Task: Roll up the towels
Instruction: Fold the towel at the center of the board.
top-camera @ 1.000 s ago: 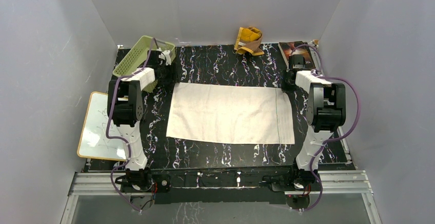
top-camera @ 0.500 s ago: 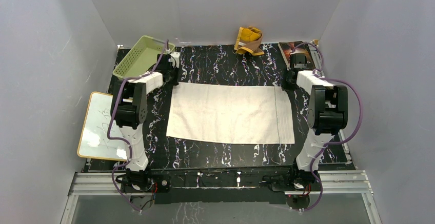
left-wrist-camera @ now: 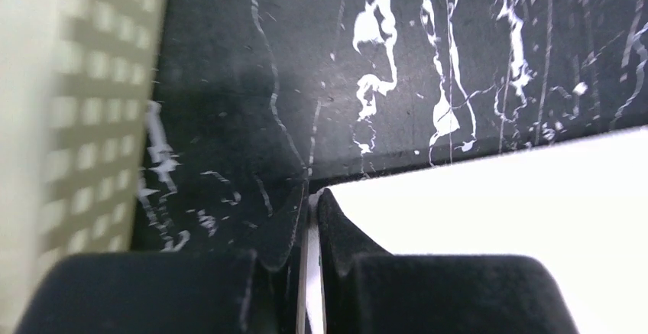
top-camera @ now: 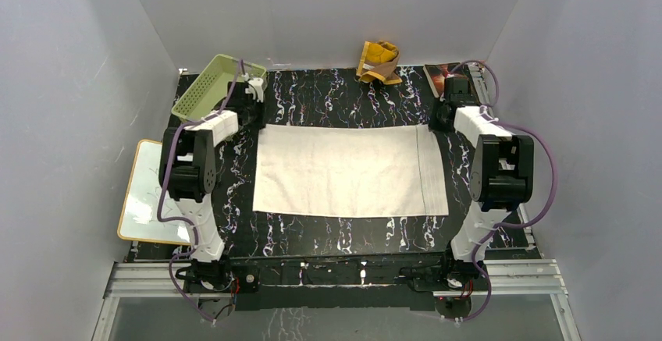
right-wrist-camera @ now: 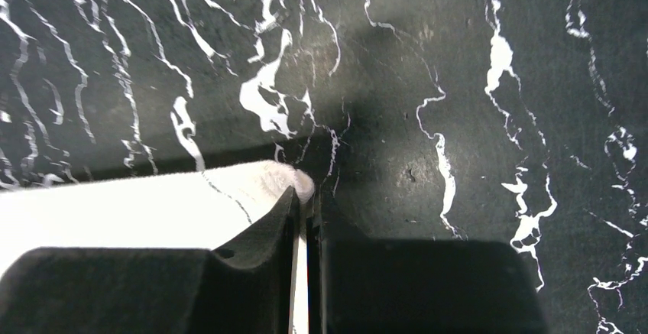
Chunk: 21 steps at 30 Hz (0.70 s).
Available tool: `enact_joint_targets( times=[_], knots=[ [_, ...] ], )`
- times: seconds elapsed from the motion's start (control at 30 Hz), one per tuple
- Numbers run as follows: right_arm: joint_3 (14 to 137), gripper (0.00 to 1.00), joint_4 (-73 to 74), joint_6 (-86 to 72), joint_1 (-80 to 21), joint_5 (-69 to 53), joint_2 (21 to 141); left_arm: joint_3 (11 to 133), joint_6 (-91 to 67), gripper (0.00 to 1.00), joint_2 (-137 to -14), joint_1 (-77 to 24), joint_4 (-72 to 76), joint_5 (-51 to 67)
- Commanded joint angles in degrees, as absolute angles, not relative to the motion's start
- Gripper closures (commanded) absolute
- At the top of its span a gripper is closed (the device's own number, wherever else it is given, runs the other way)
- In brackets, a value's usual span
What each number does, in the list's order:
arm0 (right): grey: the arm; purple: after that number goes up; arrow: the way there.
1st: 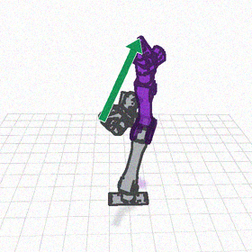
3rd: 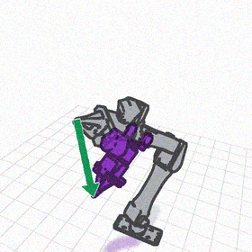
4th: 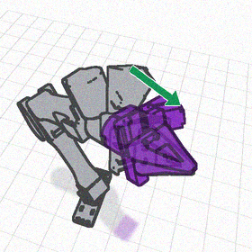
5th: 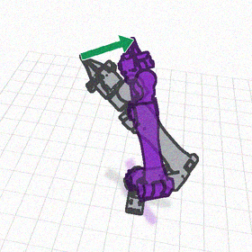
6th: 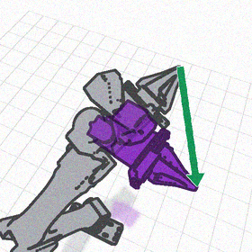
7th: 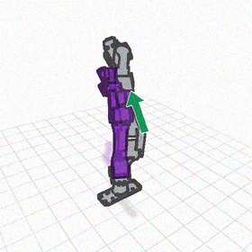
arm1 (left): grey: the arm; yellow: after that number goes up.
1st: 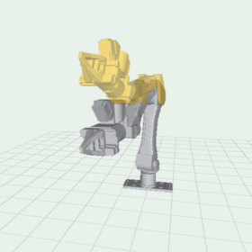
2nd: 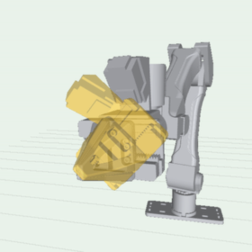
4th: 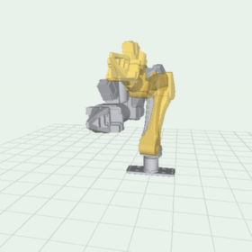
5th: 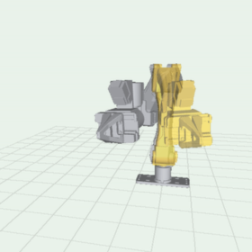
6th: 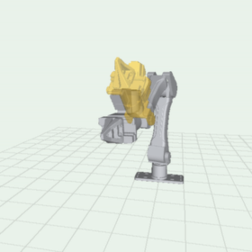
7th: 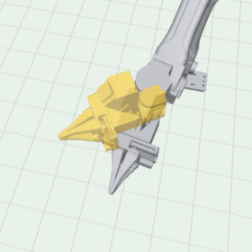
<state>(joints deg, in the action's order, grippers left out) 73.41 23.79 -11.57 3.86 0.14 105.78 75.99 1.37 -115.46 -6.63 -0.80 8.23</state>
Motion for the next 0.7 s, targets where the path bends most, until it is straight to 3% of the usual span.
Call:
enact_joint_targets(
  times=[0.0, 0.23, 0.67],
  knots=[
    [78.30, 1.00, 19.34, -13.93, 4.12, 0.68, 102.00, 77.89, 0.47, 1.00, -106.53, -3.17, -0.38, 9.54],
    [82.60, 1.00, 24.16, -12.75, 4.13, 5.00, 103.73, 77.22, 0.16, 1.00, -104.34, -1.15, 1.59, 12.17],
    [54.46, 1.00, 12.71, -22.32, 4.12, 9.85, 80.99, 50.13, -7.70, 1.00, -82.10, -1.55, 8.11, 12.81]
  ],
)
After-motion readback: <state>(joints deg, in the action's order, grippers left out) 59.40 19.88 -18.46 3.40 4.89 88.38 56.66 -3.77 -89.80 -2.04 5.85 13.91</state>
